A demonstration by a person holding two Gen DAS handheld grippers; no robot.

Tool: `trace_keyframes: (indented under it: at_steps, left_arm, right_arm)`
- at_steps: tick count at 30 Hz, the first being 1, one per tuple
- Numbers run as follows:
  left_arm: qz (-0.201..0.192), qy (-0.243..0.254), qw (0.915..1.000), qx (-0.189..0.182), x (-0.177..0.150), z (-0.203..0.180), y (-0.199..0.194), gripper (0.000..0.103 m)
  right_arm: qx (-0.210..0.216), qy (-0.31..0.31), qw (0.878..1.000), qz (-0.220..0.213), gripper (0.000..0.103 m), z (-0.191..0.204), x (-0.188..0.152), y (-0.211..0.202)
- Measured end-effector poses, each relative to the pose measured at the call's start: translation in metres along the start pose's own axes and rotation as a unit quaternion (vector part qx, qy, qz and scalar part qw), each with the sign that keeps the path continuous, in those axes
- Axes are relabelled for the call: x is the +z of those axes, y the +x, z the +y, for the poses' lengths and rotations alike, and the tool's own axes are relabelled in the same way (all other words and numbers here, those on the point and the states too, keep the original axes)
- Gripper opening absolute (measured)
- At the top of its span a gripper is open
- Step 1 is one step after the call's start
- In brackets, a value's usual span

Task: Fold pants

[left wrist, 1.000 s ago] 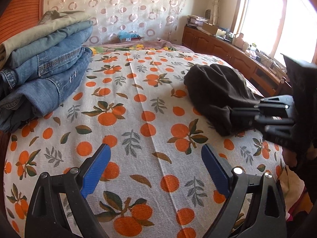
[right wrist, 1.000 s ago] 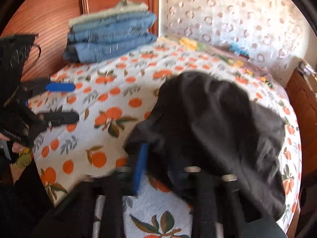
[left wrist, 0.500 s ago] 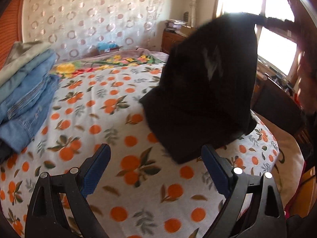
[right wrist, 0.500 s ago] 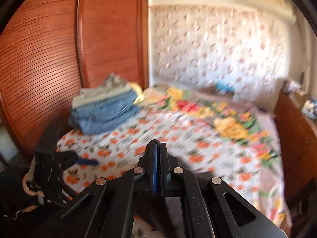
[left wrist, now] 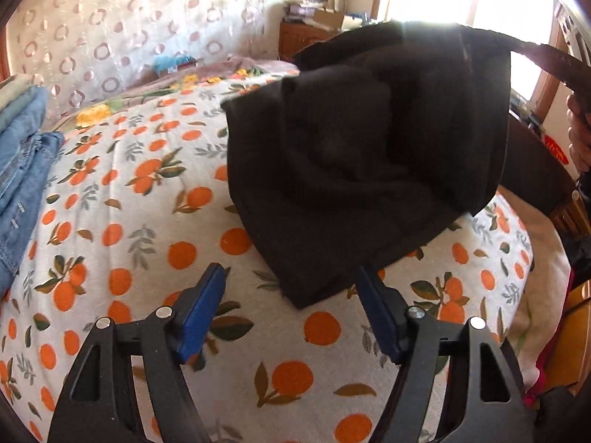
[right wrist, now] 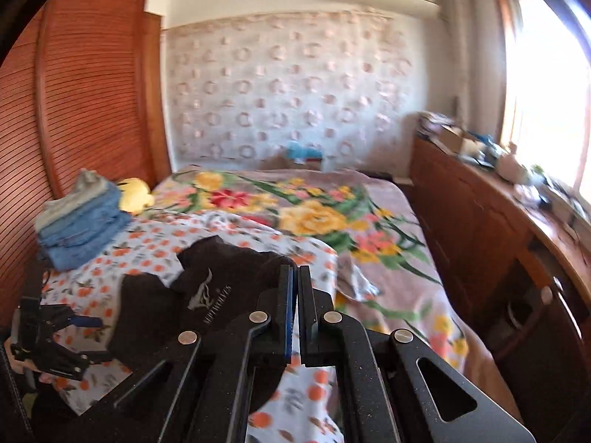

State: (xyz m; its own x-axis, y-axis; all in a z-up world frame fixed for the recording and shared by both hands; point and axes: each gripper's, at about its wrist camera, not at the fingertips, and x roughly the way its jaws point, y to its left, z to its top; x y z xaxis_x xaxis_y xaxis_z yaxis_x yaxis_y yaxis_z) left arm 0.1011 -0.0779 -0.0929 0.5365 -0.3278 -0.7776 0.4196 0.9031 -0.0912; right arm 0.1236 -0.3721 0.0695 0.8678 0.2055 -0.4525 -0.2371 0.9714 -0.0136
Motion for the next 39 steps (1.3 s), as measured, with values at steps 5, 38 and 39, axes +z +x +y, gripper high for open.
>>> trace_keyframes:
  at_steps: [5,38,39]
  left_arm:
    - [0.013,0.019,0.9997,0.006,0.009,-0.007,0.009,0.061]
    - [-0.081,-0.032,0.9866,0.138,0.002,0.139,-0.128,0.003]
    - [-0.079,-0.037,0.9874,0.132,-0.007,0.137,-0.128,0.003]
  right_arm:
    - [-0.010,0.018,1.000,0.005,0.002,0.005,-0.002,0.005]
    - [0.068,0.044,0.995,0.066,0.002,0.007,-0.095,0.025]
    - [0.069,0.051,0.994,0.070,0.002,0.005,-0.100,0.025]
